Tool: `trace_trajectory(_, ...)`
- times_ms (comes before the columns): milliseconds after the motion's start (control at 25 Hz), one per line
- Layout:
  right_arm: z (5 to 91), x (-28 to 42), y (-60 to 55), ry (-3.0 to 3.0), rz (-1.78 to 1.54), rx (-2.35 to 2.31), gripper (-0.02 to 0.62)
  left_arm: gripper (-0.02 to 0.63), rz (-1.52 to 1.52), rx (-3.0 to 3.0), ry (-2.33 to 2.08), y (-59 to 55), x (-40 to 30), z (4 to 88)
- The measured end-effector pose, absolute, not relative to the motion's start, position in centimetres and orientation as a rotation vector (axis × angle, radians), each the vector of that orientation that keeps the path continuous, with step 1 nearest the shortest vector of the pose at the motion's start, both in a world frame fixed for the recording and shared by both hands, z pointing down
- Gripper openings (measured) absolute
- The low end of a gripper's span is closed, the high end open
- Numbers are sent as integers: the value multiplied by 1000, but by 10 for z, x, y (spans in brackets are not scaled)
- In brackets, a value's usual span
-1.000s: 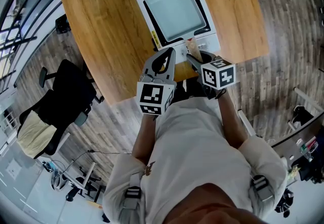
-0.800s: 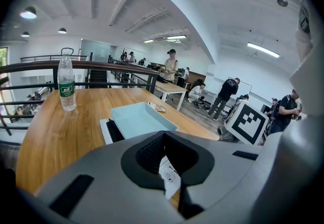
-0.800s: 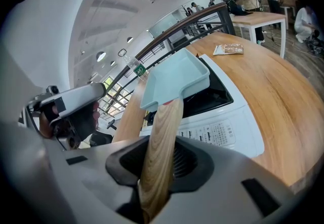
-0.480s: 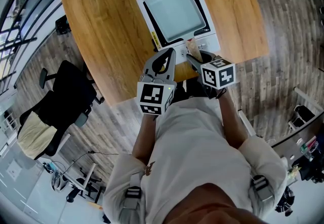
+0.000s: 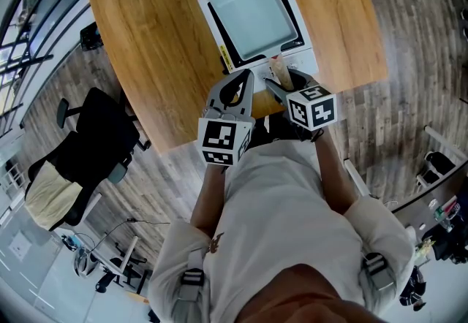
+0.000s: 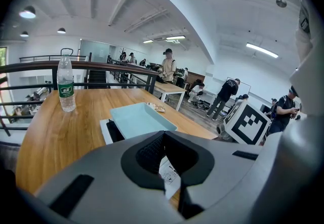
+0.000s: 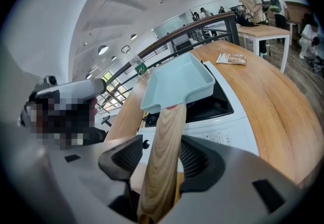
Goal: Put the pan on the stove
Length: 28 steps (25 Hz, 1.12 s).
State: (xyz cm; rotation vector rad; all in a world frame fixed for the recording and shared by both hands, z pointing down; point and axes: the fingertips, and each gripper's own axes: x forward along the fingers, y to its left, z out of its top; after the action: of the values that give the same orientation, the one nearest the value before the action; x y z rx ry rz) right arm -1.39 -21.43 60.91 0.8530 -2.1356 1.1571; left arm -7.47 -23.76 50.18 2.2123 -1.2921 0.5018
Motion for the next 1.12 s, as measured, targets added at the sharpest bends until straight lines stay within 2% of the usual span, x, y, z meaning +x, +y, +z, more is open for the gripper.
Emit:
trace_trajectory(200, 608, -12, -217, -2144, 1126, 870, 270, 18, 499, 2215, -1295, -236, -76, 500)
trace_trajectory(400, 607, -12, -220, -2156, 1107, 870, 285, 18, 501, 2216, -1297, -238, -76, 500)
trace_trajectory(1120, 590, 7, -231, -2172, 968, 962, 298, 18, 494, 2245, -1308, -233, -81, 490)
